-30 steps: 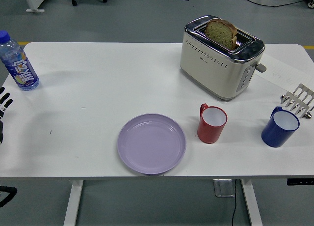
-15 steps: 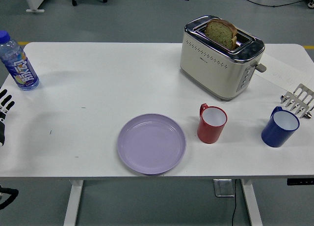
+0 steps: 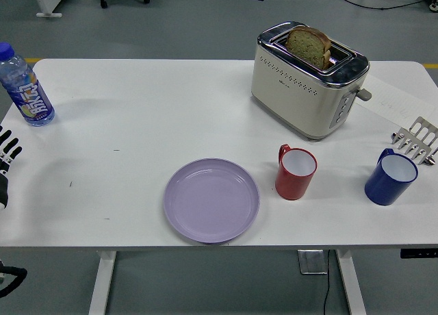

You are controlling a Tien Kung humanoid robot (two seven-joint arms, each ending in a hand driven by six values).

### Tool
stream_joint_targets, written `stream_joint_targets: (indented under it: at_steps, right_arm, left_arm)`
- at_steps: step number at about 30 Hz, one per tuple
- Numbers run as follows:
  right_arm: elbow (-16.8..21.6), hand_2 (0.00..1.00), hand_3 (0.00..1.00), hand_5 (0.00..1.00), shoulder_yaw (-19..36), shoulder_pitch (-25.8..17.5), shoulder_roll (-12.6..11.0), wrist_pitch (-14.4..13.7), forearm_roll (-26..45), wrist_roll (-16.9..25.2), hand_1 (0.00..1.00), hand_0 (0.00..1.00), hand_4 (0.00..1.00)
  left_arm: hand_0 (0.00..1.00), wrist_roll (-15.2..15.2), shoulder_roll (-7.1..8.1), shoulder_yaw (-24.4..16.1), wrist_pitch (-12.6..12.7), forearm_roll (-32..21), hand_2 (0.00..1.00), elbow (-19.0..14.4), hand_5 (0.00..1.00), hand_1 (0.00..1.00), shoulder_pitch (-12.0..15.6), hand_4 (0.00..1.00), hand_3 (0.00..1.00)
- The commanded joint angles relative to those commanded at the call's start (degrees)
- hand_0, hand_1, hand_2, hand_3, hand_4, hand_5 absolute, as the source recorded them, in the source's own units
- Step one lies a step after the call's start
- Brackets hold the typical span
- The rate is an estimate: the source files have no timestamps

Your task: Push plate across desktop

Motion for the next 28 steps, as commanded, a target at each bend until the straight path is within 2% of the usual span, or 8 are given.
stream_joint_targets:
  at_steps: [28]
  right_arm:
    - [0.0, 0.659, 0.612, 0.317, -0.31, 0.3, 0.02, 0.01, 0.54, 0.19, 0.566, 0.632, 0.168]
  left_arm:
    - [0.787, -0.49, -0.17, -0.48, 0.42, -0.16, 0.825, -0.1, 0.998, 0.805, -0.07, 0.49, 0.787]
